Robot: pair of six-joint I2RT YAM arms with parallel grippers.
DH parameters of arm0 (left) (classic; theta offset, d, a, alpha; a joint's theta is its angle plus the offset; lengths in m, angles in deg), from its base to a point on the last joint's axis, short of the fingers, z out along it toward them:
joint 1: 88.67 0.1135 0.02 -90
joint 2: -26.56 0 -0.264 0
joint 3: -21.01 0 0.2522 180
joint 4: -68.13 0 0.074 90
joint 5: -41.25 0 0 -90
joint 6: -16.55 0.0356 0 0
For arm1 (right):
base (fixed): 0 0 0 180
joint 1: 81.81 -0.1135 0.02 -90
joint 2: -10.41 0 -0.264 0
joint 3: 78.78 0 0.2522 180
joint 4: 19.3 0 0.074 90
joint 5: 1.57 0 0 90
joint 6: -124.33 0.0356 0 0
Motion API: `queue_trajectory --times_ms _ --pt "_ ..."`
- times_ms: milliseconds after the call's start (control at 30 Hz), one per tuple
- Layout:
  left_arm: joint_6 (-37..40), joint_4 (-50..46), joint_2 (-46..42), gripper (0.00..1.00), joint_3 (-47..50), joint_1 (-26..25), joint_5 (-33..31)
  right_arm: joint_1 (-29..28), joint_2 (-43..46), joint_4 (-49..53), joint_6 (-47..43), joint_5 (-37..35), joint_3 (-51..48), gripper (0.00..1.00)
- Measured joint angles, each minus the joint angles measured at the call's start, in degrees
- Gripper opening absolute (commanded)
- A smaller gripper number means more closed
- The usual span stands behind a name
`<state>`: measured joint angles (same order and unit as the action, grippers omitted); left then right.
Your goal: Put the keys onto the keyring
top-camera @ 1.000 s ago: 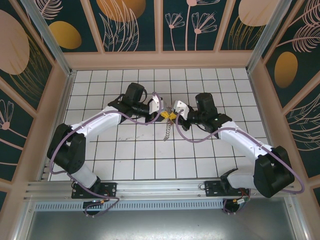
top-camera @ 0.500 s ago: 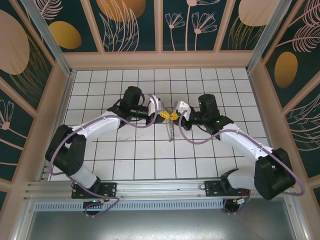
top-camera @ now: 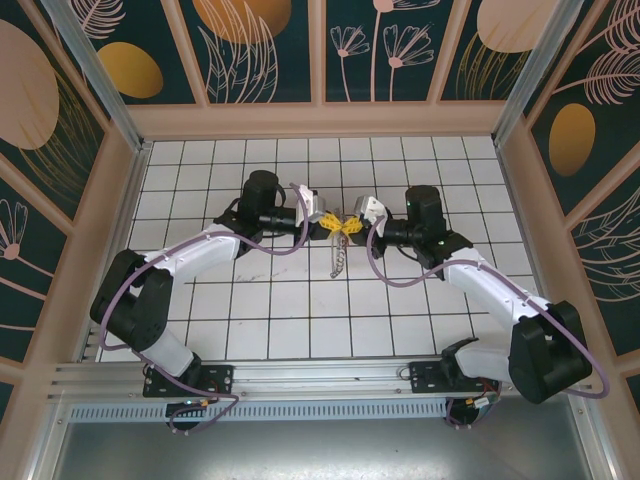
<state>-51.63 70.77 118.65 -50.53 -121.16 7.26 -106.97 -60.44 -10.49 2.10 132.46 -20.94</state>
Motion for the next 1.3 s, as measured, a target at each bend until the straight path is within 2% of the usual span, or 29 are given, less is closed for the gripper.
queue_trajectory --times_ms 167,433,1300 --pt "4.68 -7.76 -0.02 0.21 -2.27 -0.52 -2.82 -0.59 -0.17 2.69 -1.07 -2.51 0.44 0.0" --pt "9.9 -18.08 -0.02 0.25 -5.62 -0.55 -6.82 -1.95 -1.05 5.84 -3.34 -6.95 1.97 0.0" --pt "12.68 -23.76 2.27 0.18 -9.33 -0.7 -8.35 -3.87 -3.23 8.48 -4.94 -8.87 4.22 0.0"
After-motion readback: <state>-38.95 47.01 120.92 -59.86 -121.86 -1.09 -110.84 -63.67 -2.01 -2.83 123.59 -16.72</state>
